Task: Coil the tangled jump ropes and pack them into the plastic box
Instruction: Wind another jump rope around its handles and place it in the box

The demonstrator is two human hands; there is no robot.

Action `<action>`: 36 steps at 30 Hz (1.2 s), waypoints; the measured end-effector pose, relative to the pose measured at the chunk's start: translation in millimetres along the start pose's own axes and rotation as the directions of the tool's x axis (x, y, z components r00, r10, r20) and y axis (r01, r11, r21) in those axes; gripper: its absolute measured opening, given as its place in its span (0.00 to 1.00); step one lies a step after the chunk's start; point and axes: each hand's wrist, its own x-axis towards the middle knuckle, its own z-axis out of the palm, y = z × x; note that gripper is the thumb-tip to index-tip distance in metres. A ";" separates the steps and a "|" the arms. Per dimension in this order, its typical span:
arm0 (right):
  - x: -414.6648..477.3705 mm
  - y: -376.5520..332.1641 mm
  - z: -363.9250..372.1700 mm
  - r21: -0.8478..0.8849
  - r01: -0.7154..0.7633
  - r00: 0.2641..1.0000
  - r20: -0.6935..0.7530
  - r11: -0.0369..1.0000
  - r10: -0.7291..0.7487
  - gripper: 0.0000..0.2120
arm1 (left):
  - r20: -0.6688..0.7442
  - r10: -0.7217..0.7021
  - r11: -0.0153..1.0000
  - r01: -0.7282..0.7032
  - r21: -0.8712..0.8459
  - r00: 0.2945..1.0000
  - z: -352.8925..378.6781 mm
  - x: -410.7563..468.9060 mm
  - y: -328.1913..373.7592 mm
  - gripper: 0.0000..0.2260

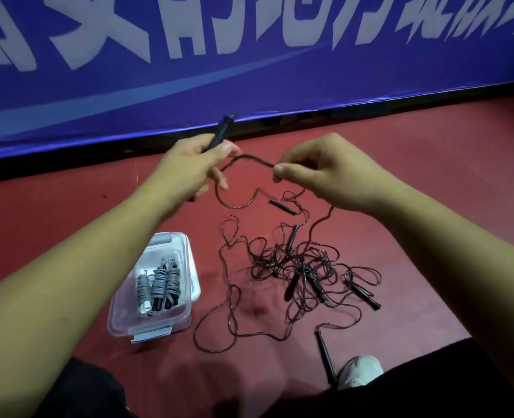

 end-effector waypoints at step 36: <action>3.8 17.3 21.3 0.130 -0.138 0.990 0.062 0.982 0.130 0.12 | 0.295 -0.048 0.998 0.060 -0.032 0.954 20.0 -22.6 6.4 0.05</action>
